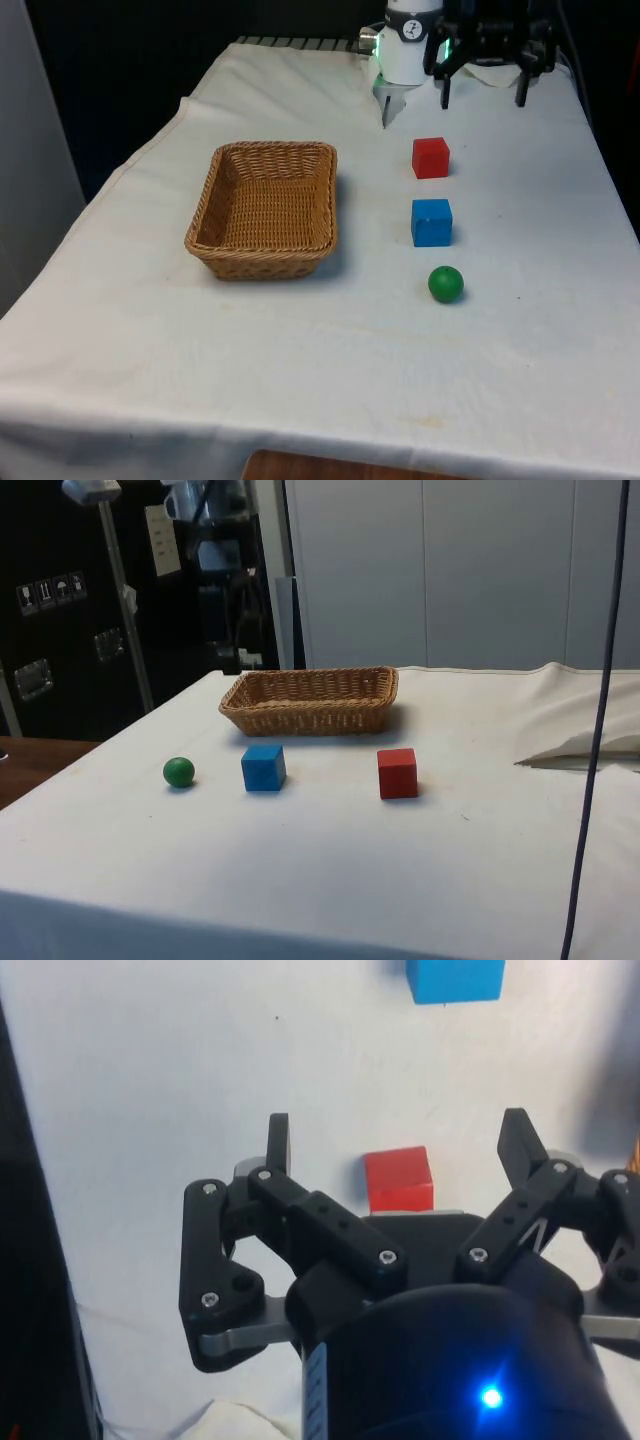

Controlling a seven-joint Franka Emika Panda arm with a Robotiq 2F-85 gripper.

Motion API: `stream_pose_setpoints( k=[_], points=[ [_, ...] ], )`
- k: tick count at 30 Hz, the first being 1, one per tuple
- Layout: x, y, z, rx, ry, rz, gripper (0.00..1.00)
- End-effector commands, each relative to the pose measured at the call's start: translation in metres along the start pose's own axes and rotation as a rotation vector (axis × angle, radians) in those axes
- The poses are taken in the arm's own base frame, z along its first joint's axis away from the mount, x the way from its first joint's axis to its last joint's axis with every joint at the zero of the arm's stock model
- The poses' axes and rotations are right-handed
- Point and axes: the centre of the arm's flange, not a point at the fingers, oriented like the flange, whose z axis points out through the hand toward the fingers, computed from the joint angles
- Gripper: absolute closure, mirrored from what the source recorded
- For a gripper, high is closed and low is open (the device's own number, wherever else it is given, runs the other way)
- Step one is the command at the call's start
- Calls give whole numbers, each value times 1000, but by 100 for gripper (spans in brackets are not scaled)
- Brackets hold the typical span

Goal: Place all non-red objects into the basket.

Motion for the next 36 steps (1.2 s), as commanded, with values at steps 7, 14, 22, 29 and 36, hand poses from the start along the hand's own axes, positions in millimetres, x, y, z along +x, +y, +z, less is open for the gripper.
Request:
stream_pose_setpoints(
  k=[7, 14, 22, 29, 36],
  points=[
    [-2, 20, 24, 26, 15, 13, 0],
    [-4, 33, 41, 35, 13, 21, 0],
    [-1, 36, 62, 51, 34, 24, 0],
    [2, 31, 80, 44, 42, 20, 0],
    [5, 28, 98, 41, 54, 16, 0]
  ],
)
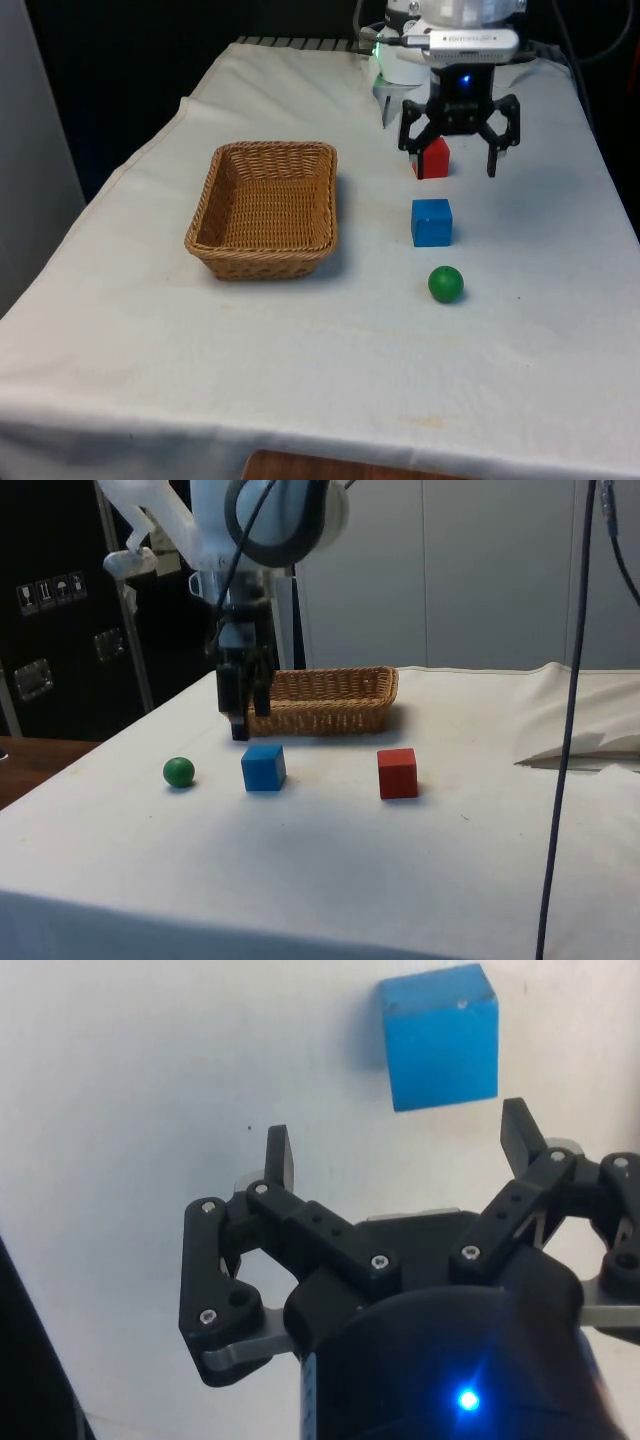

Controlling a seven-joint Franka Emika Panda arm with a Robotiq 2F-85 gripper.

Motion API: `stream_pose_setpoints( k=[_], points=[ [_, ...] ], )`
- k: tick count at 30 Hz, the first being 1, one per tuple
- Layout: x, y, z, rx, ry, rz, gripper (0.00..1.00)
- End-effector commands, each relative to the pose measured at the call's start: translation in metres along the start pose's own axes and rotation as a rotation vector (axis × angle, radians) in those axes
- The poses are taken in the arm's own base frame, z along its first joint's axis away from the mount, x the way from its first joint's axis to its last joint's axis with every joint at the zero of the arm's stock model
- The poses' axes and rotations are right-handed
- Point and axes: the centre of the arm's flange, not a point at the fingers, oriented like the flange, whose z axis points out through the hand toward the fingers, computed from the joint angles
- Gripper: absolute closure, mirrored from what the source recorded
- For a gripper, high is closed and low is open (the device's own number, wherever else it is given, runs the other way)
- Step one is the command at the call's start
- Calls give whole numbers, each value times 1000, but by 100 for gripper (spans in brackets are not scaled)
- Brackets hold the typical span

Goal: Place all non-red objects into the basket.

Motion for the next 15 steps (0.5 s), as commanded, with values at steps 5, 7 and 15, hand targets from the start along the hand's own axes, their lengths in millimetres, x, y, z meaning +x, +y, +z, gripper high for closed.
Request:
stream_pose_setpoints(
  k=[5, 7, 15],
  points=[
    [1, -1, 12, 3, 15, 1, 0],
    [0, -1, 15, 2, 15, 1, 0],
    [-1, 1, 26, -9, 6, 0, 0]
  ],
)
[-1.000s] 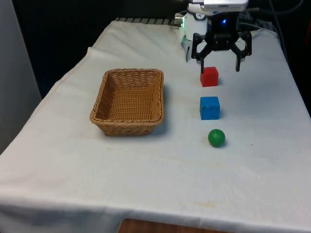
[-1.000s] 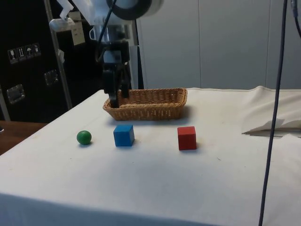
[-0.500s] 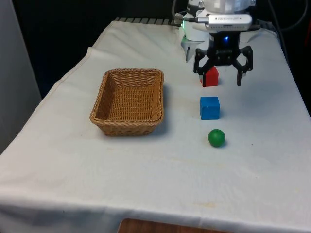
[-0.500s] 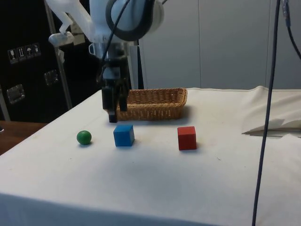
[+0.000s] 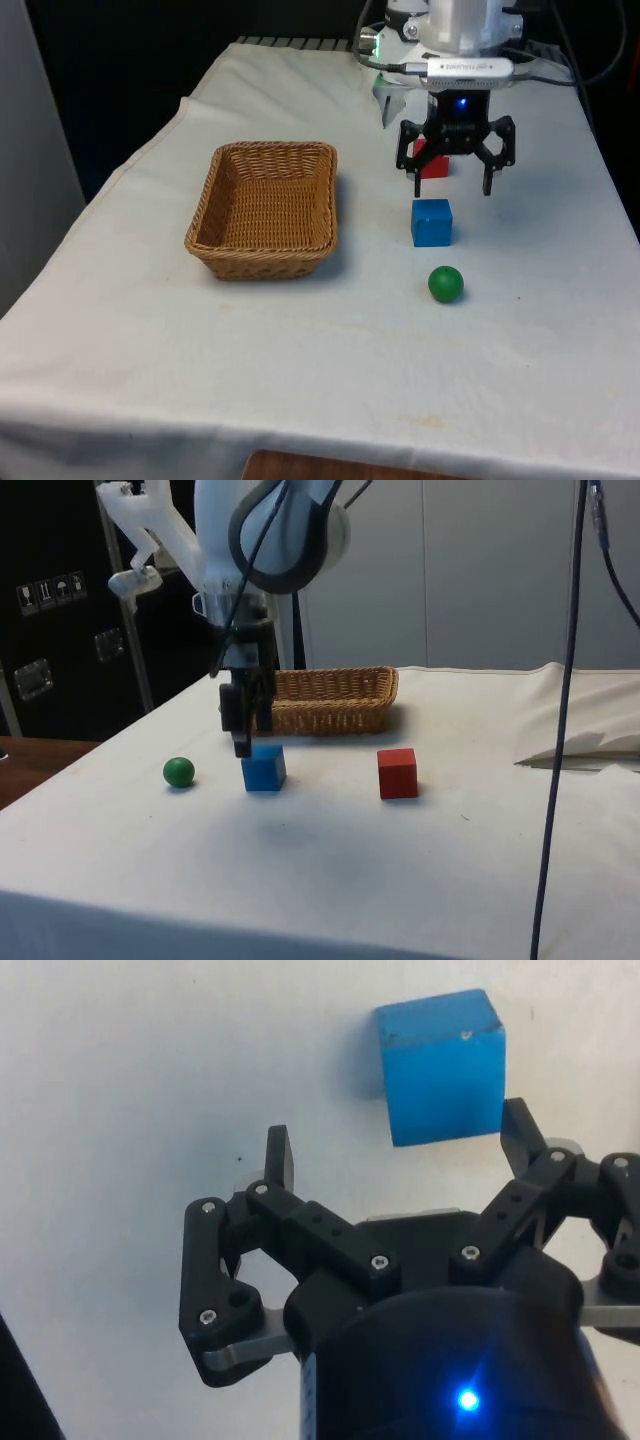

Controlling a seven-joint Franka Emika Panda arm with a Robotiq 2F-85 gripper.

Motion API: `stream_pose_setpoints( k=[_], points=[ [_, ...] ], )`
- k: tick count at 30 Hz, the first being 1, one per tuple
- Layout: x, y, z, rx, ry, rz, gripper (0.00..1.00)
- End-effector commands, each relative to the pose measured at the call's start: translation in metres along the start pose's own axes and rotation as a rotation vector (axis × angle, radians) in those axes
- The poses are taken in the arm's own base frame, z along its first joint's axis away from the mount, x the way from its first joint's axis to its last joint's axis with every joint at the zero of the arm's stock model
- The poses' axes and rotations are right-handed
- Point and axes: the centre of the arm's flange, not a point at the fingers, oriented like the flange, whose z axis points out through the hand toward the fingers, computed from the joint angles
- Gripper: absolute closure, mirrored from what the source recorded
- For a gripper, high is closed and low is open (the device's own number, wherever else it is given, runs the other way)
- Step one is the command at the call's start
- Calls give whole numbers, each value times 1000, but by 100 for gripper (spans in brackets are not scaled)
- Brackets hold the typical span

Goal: Place all non-red objects into the basket.

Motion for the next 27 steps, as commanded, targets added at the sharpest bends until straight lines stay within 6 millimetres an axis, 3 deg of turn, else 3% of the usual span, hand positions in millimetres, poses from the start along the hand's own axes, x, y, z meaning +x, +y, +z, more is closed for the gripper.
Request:
stream_pose_setpoints(
  k=[1, 27],
  points=[
    [1, -1, 3, 3, 9, -1, 0],
    [-1, 11, 48, -26, 7, -1, 0]
  ],
)
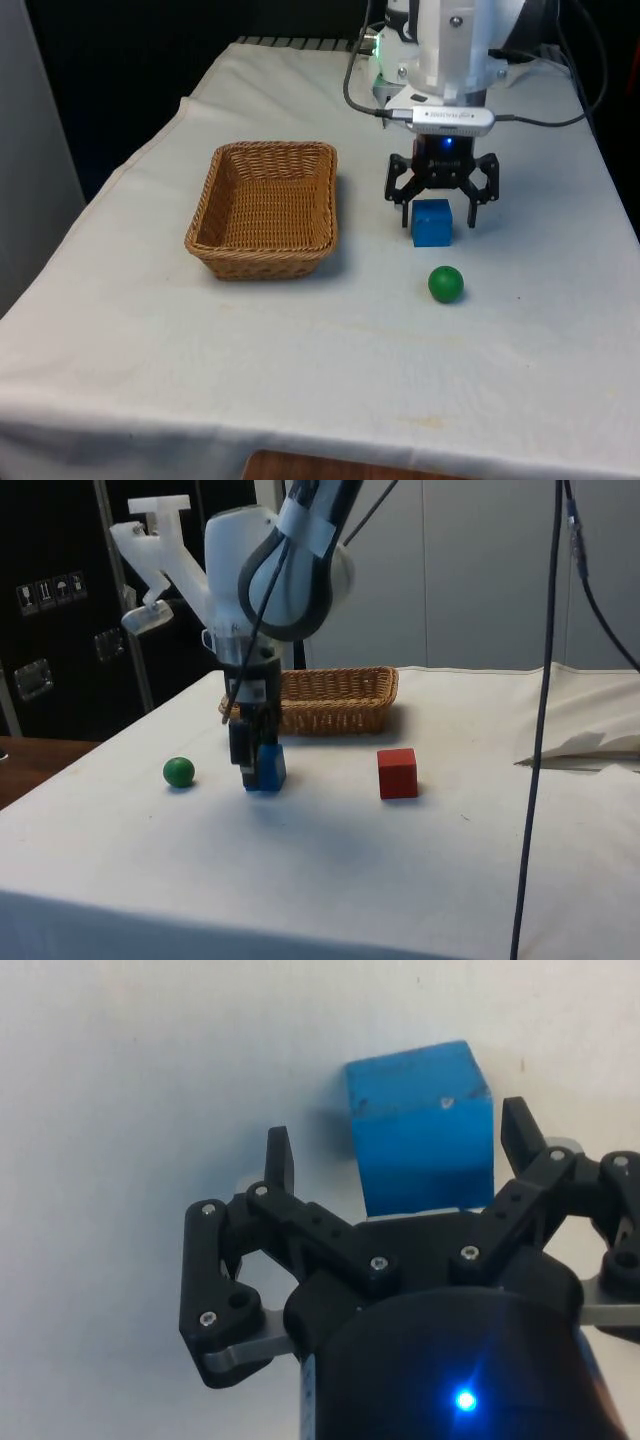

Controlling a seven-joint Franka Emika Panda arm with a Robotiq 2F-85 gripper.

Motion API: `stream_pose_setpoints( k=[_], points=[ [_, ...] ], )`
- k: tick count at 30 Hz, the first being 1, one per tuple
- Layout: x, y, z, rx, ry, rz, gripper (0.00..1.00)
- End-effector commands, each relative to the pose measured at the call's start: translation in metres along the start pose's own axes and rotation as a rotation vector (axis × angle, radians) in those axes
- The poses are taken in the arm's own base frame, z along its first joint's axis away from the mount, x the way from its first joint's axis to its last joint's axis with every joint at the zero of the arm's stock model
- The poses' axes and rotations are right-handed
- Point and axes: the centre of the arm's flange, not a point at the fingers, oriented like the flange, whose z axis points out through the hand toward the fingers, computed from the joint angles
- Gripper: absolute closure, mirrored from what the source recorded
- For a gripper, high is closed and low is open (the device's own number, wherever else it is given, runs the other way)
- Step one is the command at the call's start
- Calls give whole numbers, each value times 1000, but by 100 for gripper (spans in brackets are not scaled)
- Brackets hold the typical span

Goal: Place all non-red objects into the basket.

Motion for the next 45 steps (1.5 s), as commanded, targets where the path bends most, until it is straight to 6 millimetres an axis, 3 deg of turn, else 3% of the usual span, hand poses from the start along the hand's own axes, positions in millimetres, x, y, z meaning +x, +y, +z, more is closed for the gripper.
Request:
stream_pose_setpoints(
  k=[1, 45],
  points=[
    [2, -1, 3, 7, 6, 0, 0],
    [3, 0, 8, -3, -3, -1, 0]
  ],
)
